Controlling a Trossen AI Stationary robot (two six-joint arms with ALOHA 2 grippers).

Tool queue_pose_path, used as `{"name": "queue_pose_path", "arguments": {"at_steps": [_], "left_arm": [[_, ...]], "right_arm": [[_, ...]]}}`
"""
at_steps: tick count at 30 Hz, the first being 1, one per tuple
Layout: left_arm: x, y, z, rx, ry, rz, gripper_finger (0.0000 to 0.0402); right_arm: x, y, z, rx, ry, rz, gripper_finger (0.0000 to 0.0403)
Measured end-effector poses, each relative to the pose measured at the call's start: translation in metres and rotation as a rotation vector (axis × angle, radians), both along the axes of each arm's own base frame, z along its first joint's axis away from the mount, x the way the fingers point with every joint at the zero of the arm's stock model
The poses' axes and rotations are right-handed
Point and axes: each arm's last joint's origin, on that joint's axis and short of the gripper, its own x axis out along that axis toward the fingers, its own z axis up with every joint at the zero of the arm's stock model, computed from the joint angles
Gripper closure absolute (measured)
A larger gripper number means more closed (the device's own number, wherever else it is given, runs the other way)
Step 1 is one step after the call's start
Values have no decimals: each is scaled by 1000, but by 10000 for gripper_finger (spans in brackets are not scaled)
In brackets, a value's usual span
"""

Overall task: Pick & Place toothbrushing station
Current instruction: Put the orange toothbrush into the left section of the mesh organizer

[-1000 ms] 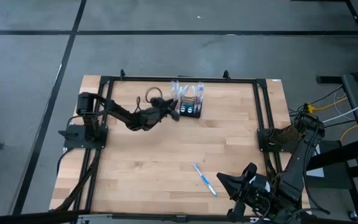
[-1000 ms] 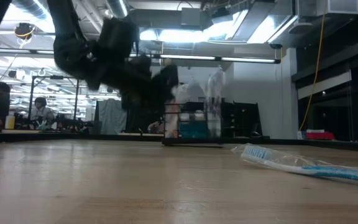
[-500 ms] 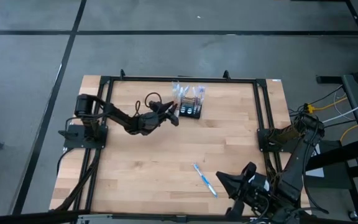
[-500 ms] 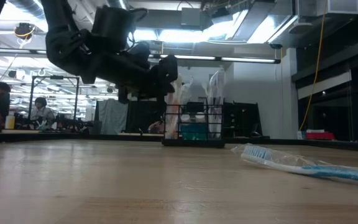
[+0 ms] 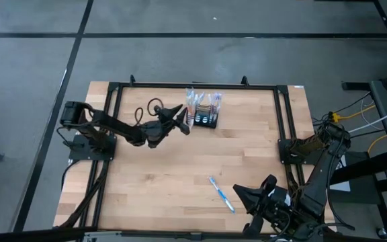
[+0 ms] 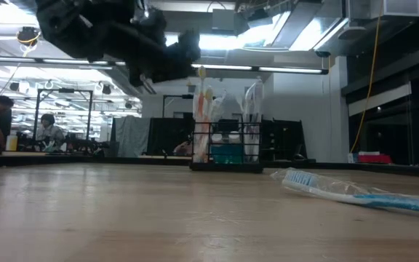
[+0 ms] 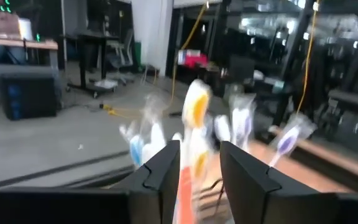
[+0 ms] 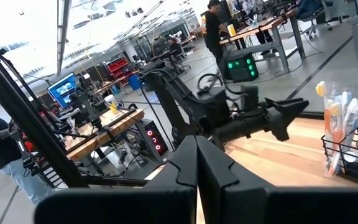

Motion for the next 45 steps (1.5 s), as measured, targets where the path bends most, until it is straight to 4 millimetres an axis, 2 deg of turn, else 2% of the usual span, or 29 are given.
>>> {"name": "queue_pose_path", "arguments": {"at_steps": [4,8,13,27,35,38,42,45], "left_arm": [[1,15,-9,-48,34,-26,307],[0,22,-4,-5,18,-3,316],[1,34,0,17,8,-60,310],[16,39,20,63,39,-100,304],[15,49,19,61,75,-71,306],[15,51,15,31,82,-88,329],[15,50,15,23,76,-83,385],[15,50,15,19,73,-83,390]], "right_arm": [[0,0,0,-7,4,0,403],[0,0,1,3,-2,0,403],[2,-1,2,1,0,-6,403],[5,-3,3,-4,2,-15,403],[5,-3,3,-4,2,-15,403],[5,-3,3,-4,3,-15,403],[5,-3,3,-4,2,-15,403],[5,-3,3,-4,2,-15,403]]}}
